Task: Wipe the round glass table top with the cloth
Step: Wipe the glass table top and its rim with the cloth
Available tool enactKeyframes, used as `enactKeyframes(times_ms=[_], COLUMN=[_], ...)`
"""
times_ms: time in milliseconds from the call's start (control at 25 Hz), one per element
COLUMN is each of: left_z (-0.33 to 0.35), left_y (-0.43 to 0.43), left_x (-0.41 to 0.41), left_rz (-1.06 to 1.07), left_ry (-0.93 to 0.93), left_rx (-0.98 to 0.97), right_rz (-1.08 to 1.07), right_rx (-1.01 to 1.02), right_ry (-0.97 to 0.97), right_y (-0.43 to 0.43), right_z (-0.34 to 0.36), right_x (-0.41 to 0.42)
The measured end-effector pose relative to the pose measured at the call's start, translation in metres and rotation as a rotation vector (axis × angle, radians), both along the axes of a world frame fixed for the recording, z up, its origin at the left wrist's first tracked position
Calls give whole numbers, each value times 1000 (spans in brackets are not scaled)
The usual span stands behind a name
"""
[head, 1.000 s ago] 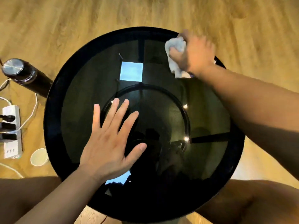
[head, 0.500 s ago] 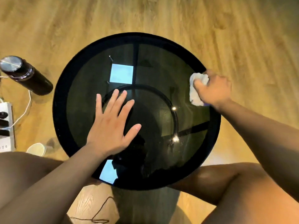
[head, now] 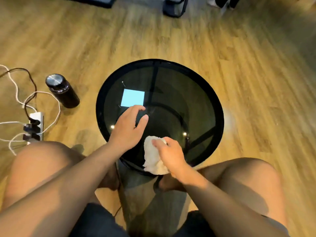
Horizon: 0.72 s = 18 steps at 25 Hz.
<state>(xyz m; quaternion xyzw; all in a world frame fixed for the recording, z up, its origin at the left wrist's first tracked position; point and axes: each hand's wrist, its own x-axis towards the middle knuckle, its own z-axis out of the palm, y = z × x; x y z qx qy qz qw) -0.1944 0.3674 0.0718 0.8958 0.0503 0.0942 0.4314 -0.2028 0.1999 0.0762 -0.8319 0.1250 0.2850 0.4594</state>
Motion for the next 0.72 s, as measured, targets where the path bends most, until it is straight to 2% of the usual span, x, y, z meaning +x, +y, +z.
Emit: enactKeyframes(times_ms=[40,120,200,240,320,400,520,640,720], left_z=[9,25,39,48,65,79,98,99,81], left_y=[2,1,-1,-2,-2,7,22,40,49], left_x=[-10,-29,-46,-53,-64,-69,-57,-29,-5], left_rz=[60,163,237,250,253,298,312,219,100], left_ry=[55,209,348,401,421,335,257,378,462], left_rx=[-101,-264,-462,-622,-894,-902,-828,-866,-951], right_rz=[-120,-251,-254,-225,-145,0,171,137,121], right_rx=[316,759,922,979,1095,1067,909,796,638], right_ry=[186,419,434,440,491,487,301,151,-34], right_y=[12,25,26,23,12,0,0,20,51], right_z=[8,25,37,45,57,70,87,86,73], right_x=[5,13,24,27,32,35,54,94,133])
